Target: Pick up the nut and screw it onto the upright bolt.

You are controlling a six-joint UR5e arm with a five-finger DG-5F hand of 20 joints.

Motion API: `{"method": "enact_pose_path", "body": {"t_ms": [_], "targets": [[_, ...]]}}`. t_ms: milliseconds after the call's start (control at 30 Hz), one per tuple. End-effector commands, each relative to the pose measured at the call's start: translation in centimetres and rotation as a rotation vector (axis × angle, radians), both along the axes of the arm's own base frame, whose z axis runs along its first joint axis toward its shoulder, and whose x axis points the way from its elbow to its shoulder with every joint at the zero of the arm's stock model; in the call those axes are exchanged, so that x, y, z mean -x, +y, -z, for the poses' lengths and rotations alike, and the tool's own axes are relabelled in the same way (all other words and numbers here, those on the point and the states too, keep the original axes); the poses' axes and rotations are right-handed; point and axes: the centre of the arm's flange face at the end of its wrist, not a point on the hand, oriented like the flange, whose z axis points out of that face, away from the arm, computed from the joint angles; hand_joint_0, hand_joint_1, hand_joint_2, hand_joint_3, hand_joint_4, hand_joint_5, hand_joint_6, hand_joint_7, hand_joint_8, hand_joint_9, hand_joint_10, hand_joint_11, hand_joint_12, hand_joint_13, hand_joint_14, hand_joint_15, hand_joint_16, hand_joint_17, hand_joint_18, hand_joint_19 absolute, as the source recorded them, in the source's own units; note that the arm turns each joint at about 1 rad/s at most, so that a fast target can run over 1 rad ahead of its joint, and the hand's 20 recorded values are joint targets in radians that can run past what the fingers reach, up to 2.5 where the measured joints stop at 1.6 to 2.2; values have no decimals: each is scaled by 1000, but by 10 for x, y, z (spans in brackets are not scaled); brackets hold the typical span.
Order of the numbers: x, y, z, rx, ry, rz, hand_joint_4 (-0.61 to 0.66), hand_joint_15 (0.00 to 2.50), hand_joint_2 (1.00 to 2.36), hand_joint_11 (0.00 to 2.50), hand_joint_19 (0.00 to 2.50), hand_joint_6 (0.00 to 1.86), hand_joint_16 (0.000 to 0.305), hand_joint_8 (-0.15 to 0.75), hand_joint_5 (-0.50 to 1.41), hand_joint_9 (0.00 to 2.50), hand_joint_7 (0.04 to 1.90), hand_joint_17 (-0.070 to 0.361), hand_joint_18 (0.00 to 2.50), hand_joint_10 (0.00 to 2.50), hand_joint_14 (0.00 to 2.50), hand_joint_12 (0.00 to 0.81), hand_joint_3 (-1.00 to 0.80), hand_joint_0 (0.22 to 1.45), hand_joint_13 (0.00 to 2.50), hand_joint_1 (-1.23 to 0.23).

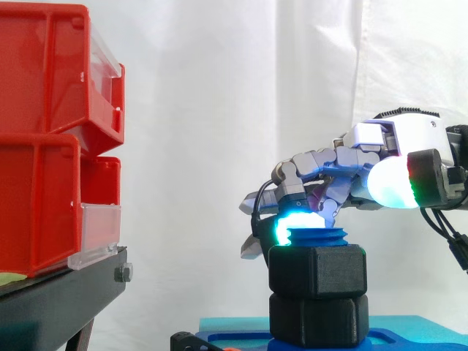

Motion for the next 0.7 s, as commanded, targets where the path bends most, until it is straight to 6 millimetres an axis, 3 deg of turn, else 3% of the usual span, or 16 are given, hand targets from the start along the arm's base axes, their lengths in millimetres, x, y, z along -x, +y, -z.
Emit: {"method": "enact_pose_path", "body": {"t_ms": [0,267,433,667], "targets": [[1,-5,-1,0,-2,-1,107,0,1000,0,0,501,8,243,48,945,1454,17,164,0,0,173,-500,549,591,-271],[0,-11,-11,2,-12,-4,253,0,1000,0,0,504,13,246,-57,869,1093,30,114,0,0,216,-500,535,544,-270],[6,-17,-29,22,6,-23,235,0,1000,0,0,503,22,246,-137,672,867,49,0,0,0,267,-500,523,415,-284],[27,-18,-57,129,18,-15,208,0,1000,0,0,502,27,244,-173,540,784,60,0,0,0,297,-500,518,318,-311]]}}
